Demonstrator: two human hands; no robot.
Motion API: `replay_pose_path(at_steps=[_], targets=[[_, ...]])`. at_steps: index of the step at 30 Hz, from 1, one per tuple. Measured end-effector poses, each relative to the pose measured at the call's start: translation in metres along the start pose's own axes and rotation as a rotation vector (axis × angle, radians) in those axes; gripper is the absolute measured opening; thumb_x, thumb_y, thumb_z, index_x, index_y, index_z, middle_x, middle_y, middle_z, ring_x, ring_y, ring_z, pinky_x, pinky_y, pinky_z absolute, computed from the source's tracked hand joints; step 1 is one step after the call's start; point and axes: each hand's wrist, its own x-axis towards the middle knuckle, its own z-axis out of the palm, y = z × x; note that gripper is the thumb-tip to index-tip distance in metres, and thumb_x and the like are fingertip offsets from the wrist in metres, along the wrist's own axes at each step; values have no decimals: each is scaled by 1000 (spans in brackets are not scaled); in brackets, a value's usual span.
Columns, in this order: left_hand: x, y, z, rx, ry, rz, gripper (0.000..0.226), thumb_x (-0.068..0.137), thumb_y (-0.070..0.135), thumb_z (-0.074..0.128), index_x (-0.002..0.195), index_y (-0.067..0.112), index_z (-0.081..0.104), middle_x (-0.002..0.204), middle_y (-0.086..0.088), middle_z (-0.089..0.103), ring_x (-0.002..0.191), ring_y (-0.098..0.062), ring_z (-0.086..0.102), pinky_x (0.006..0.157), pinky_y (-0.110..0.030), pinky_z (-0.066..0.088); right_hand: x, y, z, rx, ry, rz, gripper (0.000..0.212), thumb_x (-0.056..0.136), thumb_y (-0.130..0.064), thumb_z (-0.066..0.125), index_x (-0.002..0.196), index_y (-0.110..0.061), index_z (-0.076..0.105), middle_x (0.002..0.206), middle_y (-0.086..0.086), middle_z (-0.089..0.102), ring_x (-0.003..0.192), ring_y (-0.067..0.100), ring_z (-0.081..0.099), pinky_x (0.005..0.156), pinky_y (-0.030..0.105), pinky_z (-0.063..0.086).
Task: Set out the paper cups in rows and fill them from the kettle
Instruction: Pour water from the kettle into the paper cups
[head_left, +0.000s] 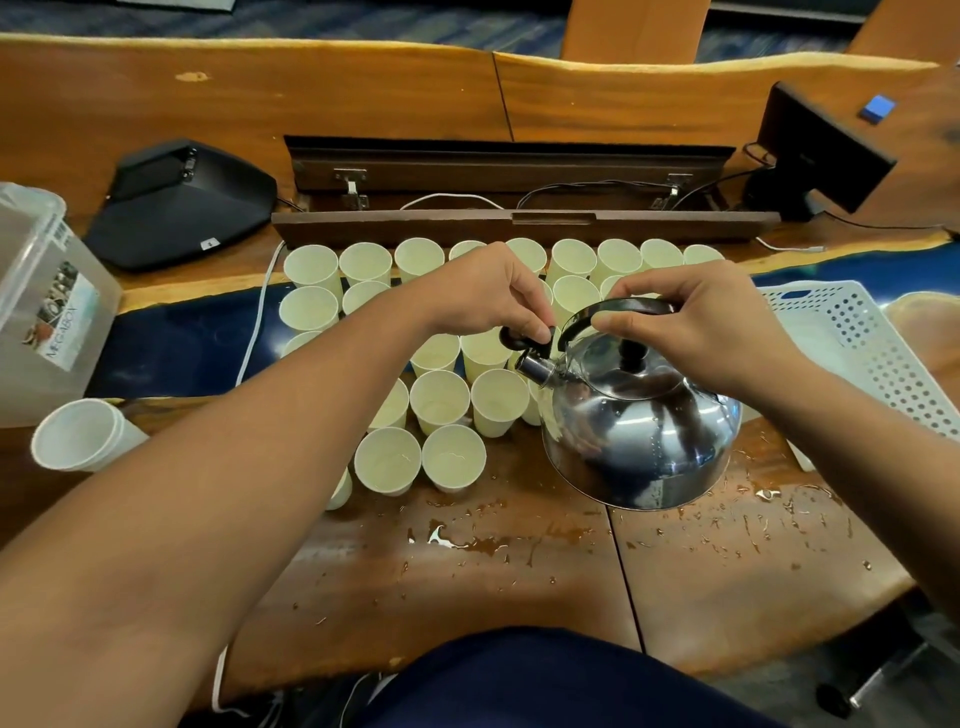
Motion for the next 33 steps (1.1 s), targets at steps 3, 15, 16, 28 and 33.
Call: replay_pose_path(at_steps=[3, 15, 16, 28, 33], targets=[[0, -1, -1, 11, -2, -8, 13, 82, 14, 79, 94, 18, 81, 77, 18, 73, 78, 1, 67, 64, -7, 48, 1, -2, 0, -2, -5, -9, 7, 80, -36, 79, 82, -36, 73, 85, 0, 74, 78, 8, 62, 64, 22, 47], [1, 1, 1, 39, 0, -31, 13, 82, 17, 80, 94, 23, 81, 79, 19, 72, 83, -3, 67, 76, -20, 53, 3, -2, -1, -65, -25, -13, 14, 81, -37, 77, 90, -27, 78, 81, -5, 72, 76, 7, 62, 60, 22, 47], [1, 1, 1, 39, 0, -33, 13, 82, 17, 80, 93, 23, 81, 79, 19, 72, 83, -3, 67, 76, -20, 52, 3, -2, -1, -66, -26, -12, 14, 81, -37, 77, 90, -27, 78, 81, -5, 72, 76, 6, 62, 59, 20, 46], [7, 7, -5, 46, 4, 11, 13, 80, 19, 82, 92, 23, 81, 77, 18, 73, 80, 2, 66, 66, -7, 49, -2, 0, -6, 45, 42, 68, 16, 79, -36, 80, 90, -25, 78, 84, -1, 73, 81, 19, 68, 78, 43, 56], [13, 19, -19, 81, 1, 51, 14, 80, 21, 81, 94, 24, 80, 81, 15, 74, 81, 4, 65, 66, -5, 47, 4, -7, -17, 67, 83, 48, 15, 78, -38, 80, 91, -34, 75, 95, -6, 73, 92, 12, 67, 86, 39, 55]])
